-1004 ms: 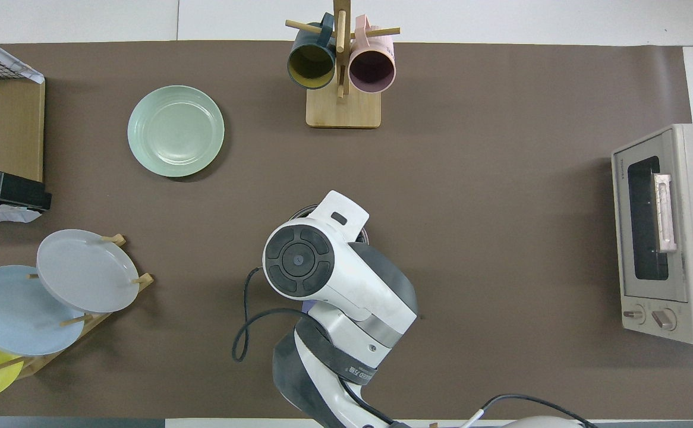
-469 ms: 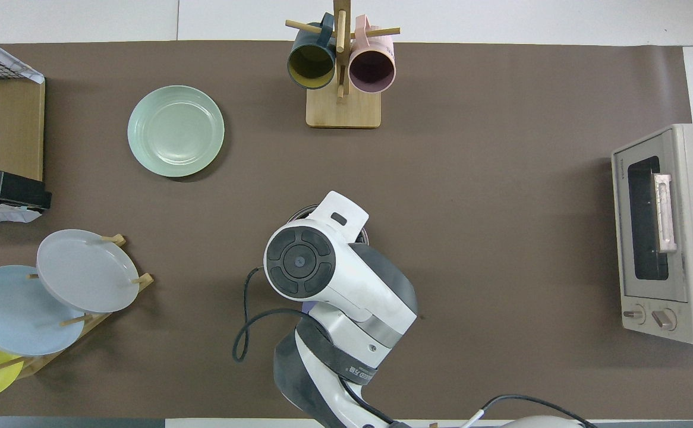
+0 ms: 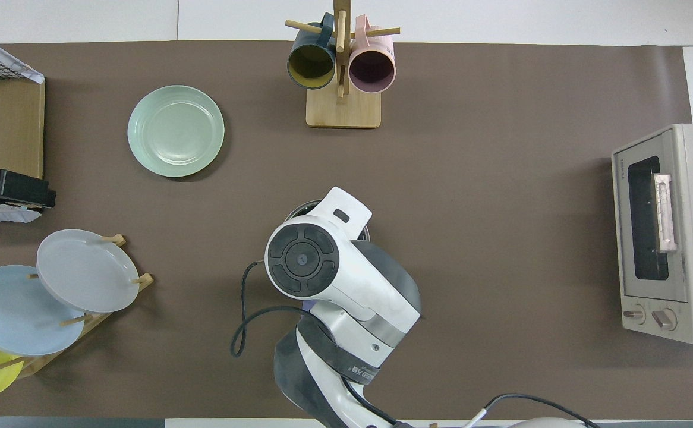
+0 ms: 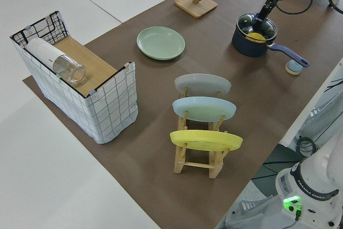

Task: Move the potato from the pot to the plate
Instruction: 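Lift the glass lid with the right gripper and carry it toward the toaster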

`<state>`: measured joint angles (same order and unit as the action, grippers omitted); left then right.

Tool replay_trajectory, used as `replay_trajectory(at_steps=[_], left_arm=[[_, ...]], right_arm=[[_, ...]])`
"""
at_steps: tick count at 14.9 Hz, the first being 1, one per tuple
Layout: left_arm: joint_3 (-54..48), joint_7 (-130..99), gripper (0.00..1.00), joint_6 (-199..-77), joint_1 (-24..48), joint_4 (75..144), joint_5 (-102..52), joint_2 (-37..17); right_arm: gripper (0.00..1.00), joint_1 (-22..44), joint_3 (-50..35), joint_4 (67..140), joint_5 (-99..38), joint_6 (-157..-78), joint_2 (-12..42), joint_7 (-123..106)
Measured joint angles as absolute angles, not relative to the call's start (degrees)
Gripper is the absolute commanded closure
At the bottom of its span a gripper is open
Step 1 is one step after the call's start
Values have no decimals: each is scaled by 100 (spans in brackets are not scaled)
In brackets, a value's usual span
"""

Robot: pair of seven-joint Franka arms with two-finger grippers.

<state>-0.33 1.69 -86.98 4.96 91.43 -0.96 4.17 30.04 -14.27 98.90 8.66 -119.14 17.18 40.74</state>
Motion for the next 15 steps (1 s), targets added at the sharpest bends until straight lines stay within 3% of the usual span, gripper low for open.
replay_trajectory(at_steps=[4,10,15], left_arm=[[-91,-657,0,-8822,519,9164,-126,417],[-199,-1365,0,-9157,824,9353,-135,430],[-219,-1365,0,-9168,824,9372,-135,471]], right_arm=[[100,2669,-1400,9546,872,-11508,1598,3575],[100,1347,-1371,9490,865,-10650,1217,1648],[100,144,-1366,10071,588,-10547,978,146]])
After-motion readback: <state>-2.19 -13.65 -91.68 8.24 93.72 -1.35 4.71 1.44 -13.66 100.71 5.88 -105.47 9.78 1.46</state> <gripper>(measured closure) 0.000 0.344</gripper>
